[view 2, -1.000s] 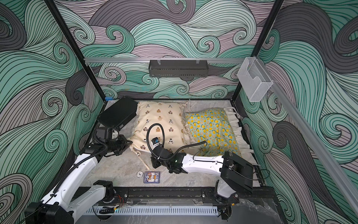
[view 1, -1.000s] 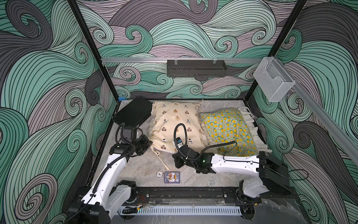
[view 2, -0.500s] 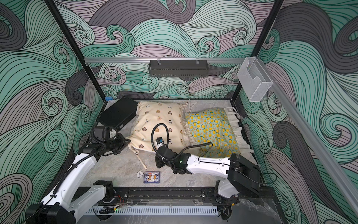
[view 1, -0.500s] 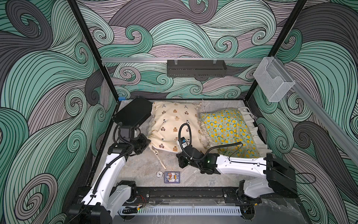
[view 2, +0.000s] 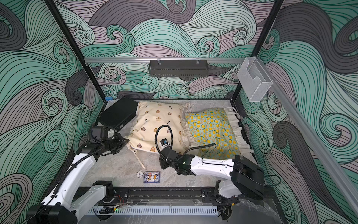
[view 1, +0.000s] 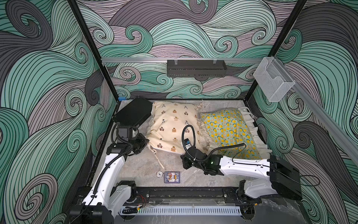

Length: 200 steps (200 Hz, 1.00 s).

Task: Zip up pillowcases
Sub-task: Zip the zipper on the pillowcase.

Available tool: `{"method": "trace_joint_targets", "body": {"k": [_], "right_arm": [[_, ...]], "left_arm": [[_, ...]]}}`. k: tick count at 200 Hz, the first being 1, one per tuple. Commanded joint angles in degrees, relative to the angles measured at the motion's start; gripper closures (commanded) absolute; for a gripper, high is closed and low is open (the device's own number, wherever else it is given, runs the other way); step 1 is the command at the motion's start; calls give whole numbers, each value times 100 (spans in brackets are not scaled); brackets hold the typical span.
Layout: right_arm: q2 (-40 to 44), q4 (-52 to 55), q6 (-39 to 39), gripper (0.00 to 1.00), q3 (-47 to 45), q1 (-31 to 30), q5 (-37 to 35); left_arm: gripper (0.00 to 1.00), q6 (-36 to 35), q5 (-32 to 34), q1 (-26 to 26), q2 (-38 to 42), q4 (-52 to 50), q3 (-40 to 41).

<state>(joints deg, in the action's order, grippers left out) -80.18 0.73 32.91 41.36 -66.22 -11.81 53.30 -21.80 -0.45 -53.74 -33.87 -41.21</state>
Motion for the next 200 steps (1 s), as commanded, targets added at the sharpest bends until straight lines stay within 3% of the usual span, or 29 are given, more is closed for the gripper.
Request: {"method": "trace_joint_targets", "body": {"k": [1,200], "right_arm": [[146,197,98,97,-126,64,-119],[1021,812,294,96,-946,492,-436]], "left_arm": [[100,-101,135,119,87,3,-265],[100,-206,-87,497,109,-24,-246]]}}
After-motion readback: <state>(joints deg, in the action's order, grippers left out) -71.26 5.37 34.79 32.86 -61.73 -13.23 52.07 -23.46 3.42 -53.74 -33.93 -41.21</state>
